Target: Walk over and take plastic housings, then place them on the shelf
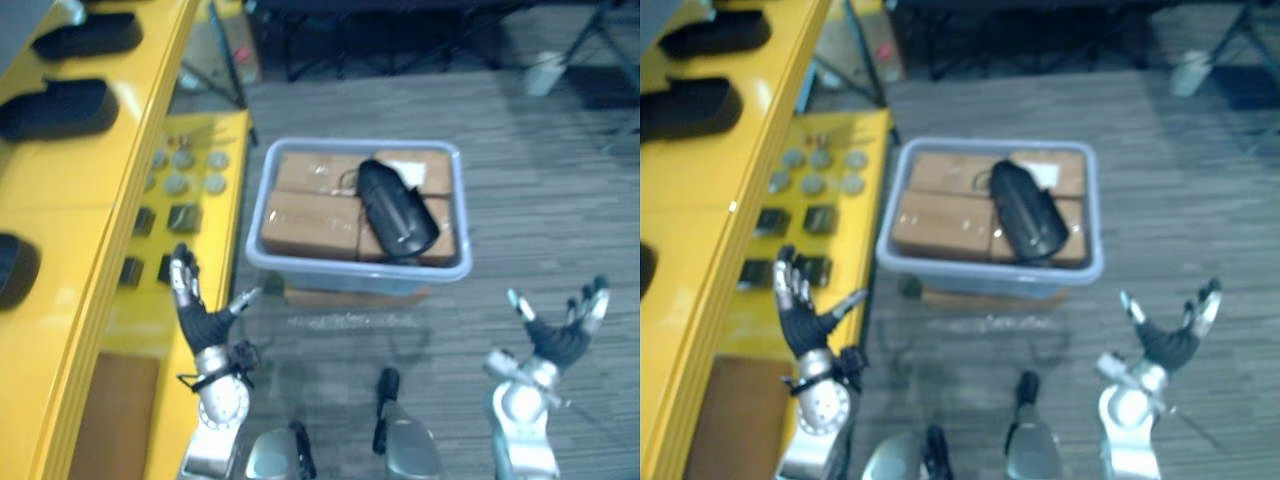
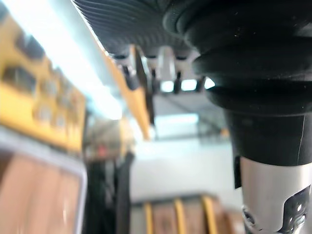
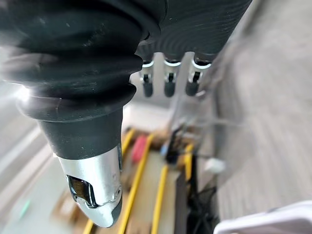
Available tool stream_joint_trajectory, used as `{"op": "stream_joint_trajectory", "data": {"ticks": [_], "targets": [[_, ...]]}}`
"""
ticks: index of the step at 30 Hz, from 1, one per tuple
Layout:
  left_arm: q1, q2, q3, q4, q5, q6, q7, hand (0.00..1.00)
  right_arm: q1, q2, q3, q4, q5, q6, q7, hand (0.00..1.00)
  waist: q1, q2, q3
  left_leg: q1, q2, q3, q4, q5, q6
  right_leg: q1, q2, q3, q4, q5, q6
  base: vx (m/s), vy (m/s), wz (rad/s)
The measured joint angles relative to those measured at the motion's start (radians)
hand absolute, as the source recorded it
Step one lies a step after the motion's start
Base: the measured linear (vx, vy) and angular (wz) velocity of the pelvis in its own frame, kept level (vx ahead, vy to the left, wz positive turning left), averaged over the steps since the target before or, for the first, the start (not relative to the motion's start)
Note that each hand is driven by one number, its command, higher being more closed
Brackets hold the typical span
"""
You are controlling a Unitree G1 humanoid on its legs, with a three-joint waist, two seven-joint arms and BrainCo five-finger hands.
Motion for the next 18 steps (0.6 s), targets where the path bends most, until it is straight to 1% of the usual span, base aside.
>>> {"op": "stream_joint_trajectory", "data": {"ticks": [2, 4, 5, 6, 7, 8, 10, 11, 12, 13, 14, 15, 16, 17, 18], "targets": [[-0.001, -0.001, -0.037, 0.007, -0.009, 0.000, -0.008, 0.00, 0.043, 0.025, 0.027, 0.002, 0.017, -0.001, 0.044, 0.00, -0.020, -0.002, -0.002, 0.042, 0.007, 0.018, -0.020, 0.002, -0.004, 0.026, 0.011, 0.008, -0.006, -0.002, -0.004, 0.08, -0.018, -0.33], [-0.004, -0.017, -0.065, 0.015, -0.062, 0.000, -0.044, 0.00, 0.079, 0.028, 0.047, 0.029, 0.074, -0.008, 0.123, 0.00, -0.021, 0.000, -0.024, 0.078, 0.011, 0.044, -0.047, 0.008, -0.013, 0.032, 0.026, 0.028, -0.006, -0.008, -0.012, 0.05, -0.009, -0.28], [-0.005, -0.020, -0.068, 0.020, -0.077, 0.001, -0.052, 0.00, 0.082, 0.028, 0.050, 0.045, 0.087, -0.015, 0.142, 0.00, -0.022, 0.001, -0.030, 0.081, 0.013, 0.046, -0.050, 0.009, -0.014, 0.033, 0.027, 0.028, -0.006, -0.009, -0.014, 0.03, -0.001, -0.19], [-0.012, -0.019, -0.077, 0.042, -0.084, 0.008, -0.064, 0.00, 0.085, 0.027, 0.054, 0.063, 0.126, -0.019, 0.186, 0.00, -0.021, 0.002, -0.039, 0.091, 0.015, 0.048, -0.059, 0.013, -0.020, 0.036, 0.033, 0.028, -0.006, -0.012, -0.016, 0.02, 0.000, -0.05], [-0.012, -0.016, -0.083, 0.058, -0.095, 0.027, -0.072, 0.00, 0.083, 0.026, 0.057, 0.083, 0.160, -0.020, 0.233, 0.00, -0.021, 0.003, -0.040, 0.104, 0.020, 0.052, -0.064, 0.014, -0.022, 0.046, 0.039, 0.028, -0.006, -0.017, -0.018, 0.02, -0.004, -0.05], [-0.012, -0.016, -0.085, 0.069, -0.111, 0.032, -0.076, 0.00, 0.082, 0.025, 0.058, 0.092, 0.166, -0.020, 0.253, 0.00, -0.020, 0.004, -0.040, 0.112, 0.024, 0.056, -0.065, 0.014, -0.022, 0.050, 0.043, 0.029, -0.006, -0.021, -0.017, 0.00, -0.008, -0.06], [-0.007, -0.014, -0.083, 0.103, -0.190, 0.062, -0.078, 0.00, 0.079, 0.009, 0.079, 0.103, 0.203, -0.019, 0.312, 0.00, -0.018, 0.011, -0.057, 0.115, 0.039, 0.064, -0.061, 0.016, -0.019, 0.049, 0.054, 0.022, -0.002, -0.036, -0.021, 0.00, -0.009, -0.09], [-0.005, -0.011, -0.077, 0.116, -0.207, 0.068, -0.079, 0.00, 0.068, 0.004, 0.083, 0.108, 0.209, -0.019, 0.332, 0.00, -0.017, 0.012, -0.058, 0.114, 0.046, 0.066, -0.049, 0.020, -0.009, 0.045, 0.056, 0.018, 0.016, -0.047, -0.024, 0.02, -0.014, -0.09], [-0.002, -0.008, -0.069, 0.127, -0.208, 0.073, -0.080, 0.00, 0.060, 0.004, 0.083, 0.116, 0.213, -0.016, 0.347, 0.00, -0.016, 0.010, -0.057, 0.108, 0.053, 0.065, -0.022, 0.021, 0.009, 0.043, 0.055, 0.017, 0.035, -0.058, -0.030, 0.02, -0.019, -0.06], [0.008, 0.004, -0.058, 0.149, -0.231, 0.089, -0.083, 0.00, 0.044, 0.001, 0.082, 0.138, 0.216, -0.004, 0.370, 0.00, -0.016, 0.001, -0.052, 0.082, 0.076, 0.060, 0.086, 0.029, 0.073, 0.045, 0.051, 0.017, 0.078, -0.088, -0.036, -0.03, -0.057, -0.04], [0.026, 0.017, -0.047, 0.157, -0.248, 0.101, -0.085, 0.00, 0.037, -0.009, 0.083, 0.147, 0.216, 0.011, 0.389, 0.00, -0.015, -0.009, -0.046, 0.037, 0.104, 0.057, 0.236, 0.062, 0.152, 0.058, 0.052, 0.017, 0.105, -0.118, -0.043, -0.03, -0.079, -0.03], [0.039, 0.022, -0.040, 0.157, -0.260, 0.101, -0.091, 0.00, 0.036, -0.018, 0.083, 0.152, 0.217, 0.011, 0.402, 0.00, -0.016, -0.011, -0.044, 0.010, 0.123, 0.053, 0.308, 0.089, 0.197, 0.071, 0.053, 0.014, 0.107, -0.131, -0.049, 0.00, -0.107, -0.17], [0.073, 0.020, -0.013, 0.157, -0.285, 0.102, -0.110, 0.00, 0.029, -0.052, 0.082, 0.158, 0.216, 0.011, 0.426, 0.00, -0.008, 0.005, -0.038, -0.046, 0.161, 0.013, 0.446, 0.187, 0.267, 0.112, 0.063, -0.006, 0.092, -0.179, -0.056, 0.08, -0.077, -0.38], [0.094, 0.020, 0.003, 0.158, -0.285, 0.104, -0.116, 0.00, 0.024, -0.071, 0.081, 0.162, 0.214, 0.012, 0.430, 0.00, 0.010, 0.022, -0.035, -0.064, 0.183, -0.017, 0.487, 0.249, 0.243, 0.125, 0.075, -0.013, 0.115, -0.216, -0.069, 0.12, -0.071, -0.52], [0.107, 0.018, 0.015, 0.152, -0.286, 0.103, -0.124, 0.00, 0.025, -0.081, 0.078, 0.159, 0.212, 0.011, 0.431, 0.00, 0.020, 0.035, -0.031, -0.074, 0.188, -0.037, 0.514, 0.266, 0.211, 0.103, 0.064, -0.013, 0.191, -0.232, -0.089, 0.15, -0.004, -0.53]]}}
